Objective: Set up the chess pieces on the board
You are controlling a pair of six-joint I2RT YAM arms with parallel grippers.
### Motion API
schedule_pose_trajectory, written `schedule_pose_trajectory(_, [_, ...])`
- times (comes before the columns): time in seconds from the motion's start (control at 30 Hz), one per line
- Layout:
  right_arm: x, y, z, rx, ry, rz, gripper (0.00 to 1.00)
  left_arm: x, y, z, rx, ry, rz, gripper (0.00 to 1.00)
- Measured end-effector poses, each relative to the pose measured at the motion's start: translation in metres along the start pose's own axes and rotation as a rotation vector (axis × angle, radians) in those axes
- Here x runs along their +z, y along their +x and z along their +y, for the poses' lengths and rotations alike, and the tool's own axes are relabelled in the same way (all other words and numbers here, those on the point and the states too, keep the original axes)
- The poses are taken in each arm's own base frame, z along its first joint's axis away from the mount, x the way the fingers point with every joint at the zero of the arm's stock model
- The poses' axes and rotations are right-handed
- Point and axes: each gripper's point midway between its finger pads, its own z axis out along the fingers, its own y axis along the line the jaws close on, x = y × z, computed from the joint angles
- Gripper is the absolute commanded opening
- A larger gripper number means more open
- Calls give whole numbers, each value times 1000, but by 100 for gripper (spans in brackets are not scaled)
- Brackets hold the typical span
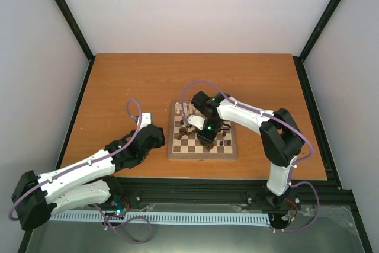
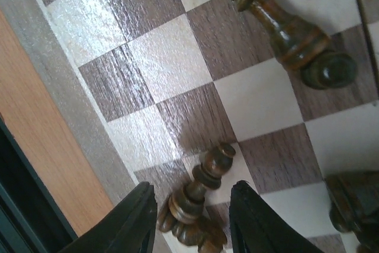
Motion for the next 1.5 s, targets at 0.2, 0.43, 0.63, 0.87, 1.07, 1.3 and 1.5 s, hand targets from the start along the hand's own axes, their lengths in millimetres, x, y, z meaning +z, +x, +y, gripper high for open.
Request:
schedule_pose_trajectory(0.2, [22,3,-1,4,0,67,26,1,-1,-3,-8,12,-4,77])
schedule_pose_trajectory(0.43, [24,1,-8,-4,77,93,25,1,-1,-3,-10,14,-7,77])
schedule_pose_trajectory(0.63, [28,0,-6,-55,160,127,13,1,-1,-3,-10,14,-7,77])
schedule_pose_trajectory(0.87, [27,-4,-1,-74,183,123,8,0,-2,-2,-11,10,-13,77])
schedule_pose_trajectory(1.07, [19,-21,12,-100,120,-12,5,-1,-4,-1,-17,13,-22,77])
schedule_pose_trajectory(1.3, [-12,-35,33,-170,23,-302,4,-1,-4,-3,-18,22,-24,77])
schedule_pose_trajectory(1.5, [-33,-48,34,-179,-49,-429,4,8,14,-16,25,121,-3,77])
